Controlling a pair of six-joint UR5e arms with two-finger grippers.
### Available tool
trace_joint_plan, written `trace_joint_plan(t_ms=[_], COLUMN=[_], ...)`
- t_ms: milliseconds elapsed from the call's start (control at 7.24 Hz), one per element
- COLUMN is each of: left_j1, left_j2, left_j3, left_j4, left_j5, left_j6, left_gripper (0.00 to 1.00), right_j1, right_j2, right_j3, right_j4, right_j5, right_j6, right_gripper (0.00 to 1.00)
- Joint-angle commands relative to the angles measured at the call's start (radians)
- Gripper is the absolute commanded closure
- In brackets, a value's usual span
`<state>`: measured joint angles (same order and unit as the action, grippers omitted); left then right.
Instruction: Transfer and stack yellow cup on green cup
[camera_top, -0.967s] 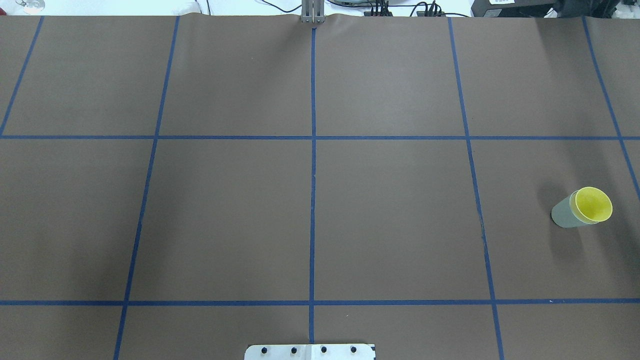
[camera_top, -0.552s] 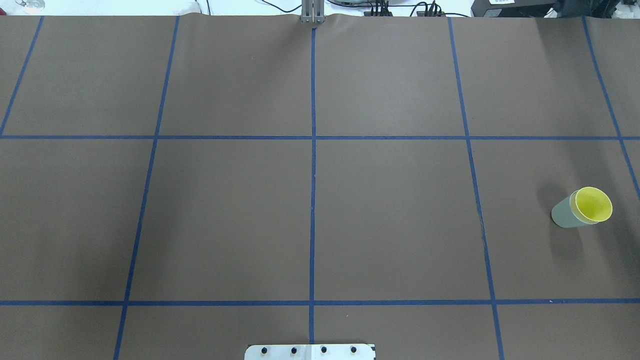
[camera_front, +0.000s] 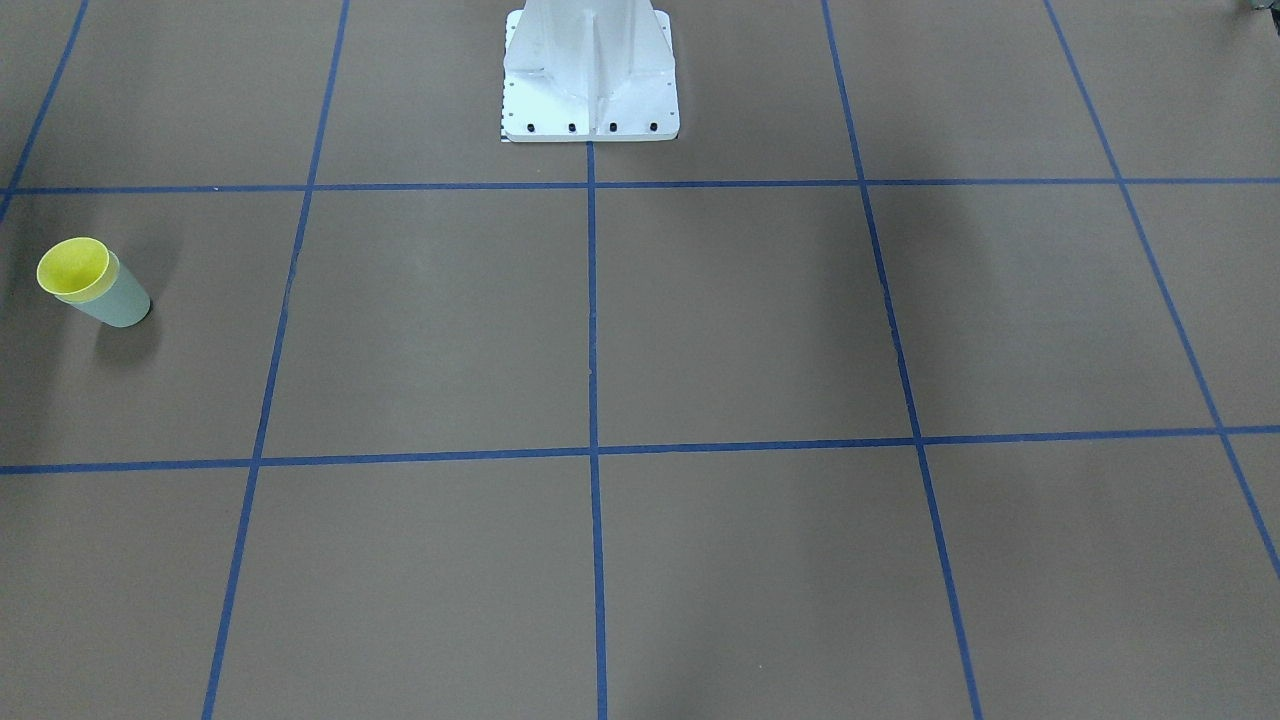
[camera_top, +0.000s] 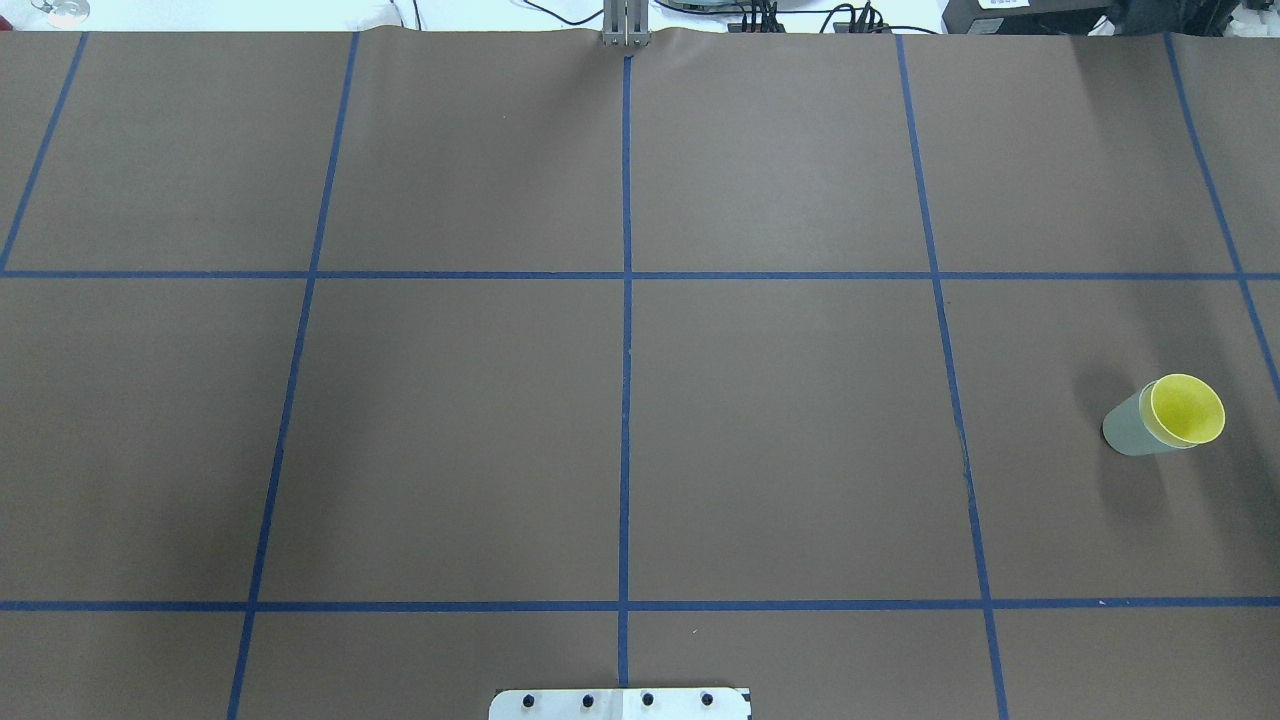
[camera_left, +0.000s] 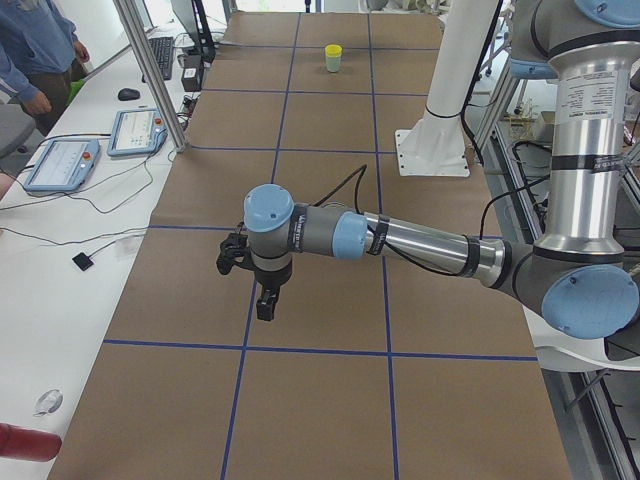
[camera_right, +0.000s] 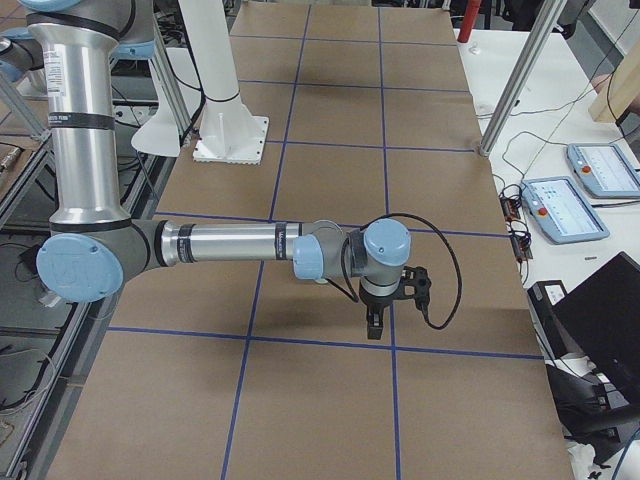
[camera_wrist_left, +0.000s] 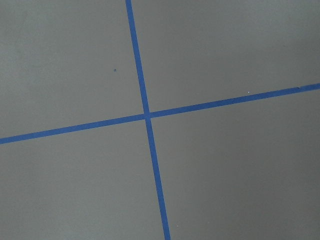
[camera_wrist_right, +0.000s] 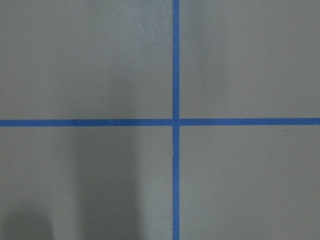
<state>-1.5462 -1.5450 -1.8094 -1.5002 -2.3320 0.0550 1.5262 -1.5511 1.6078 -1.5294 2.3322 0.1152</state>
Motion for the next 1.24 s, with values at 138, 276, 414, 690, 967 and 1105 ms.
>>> trace_joint_plan(t_ms=[138, 276, 414, 690, 967, 1105], left_j1=[0.0, 0.0, 0.0, -0.002, -0.002, -0.002], left_j2=[0.002, 0.003, 0.008, 0.011, 0.013, 0.013], left_j3=[0.002, 0.002, 0.002, -0.001, -0.004, -0.005], left_j4=[-0.005, -0.006, -0.006, -0.008, -0.006, -0.006], left_j5=[0.002, 0.0, 0.0, -0.001, -0.001, -0.001], left_j6=[0.002, 0.002, 0.003, 0.005, 0.005, 0.003], left_gripper=[0.0, 0.0, 0.0, 0.0, 0.0, 0.0], right_j1=[0.0, 0.0, 0.0, 0.0, 0.0, 0.0], right_j2=[0.002, 0.0, 0.0, -0.003, -0.003, -0.003], right_j3=[0.0, -0.002, -0.002, -0.002, -0.003, -0.003], right_j4=[0.0, 0.0, 0.0, 0.0, 0.0, 0.0], right_j5=[-0.001, -0.001, -0.001, -0.001, -0.002, -0.002], right_j6=[0.0, 0.0, 0.0, 0.0, 0.0, 0.0], right_gripper=[0.0, 0.0, 0.0, 0.0, 0.0, 0.0])
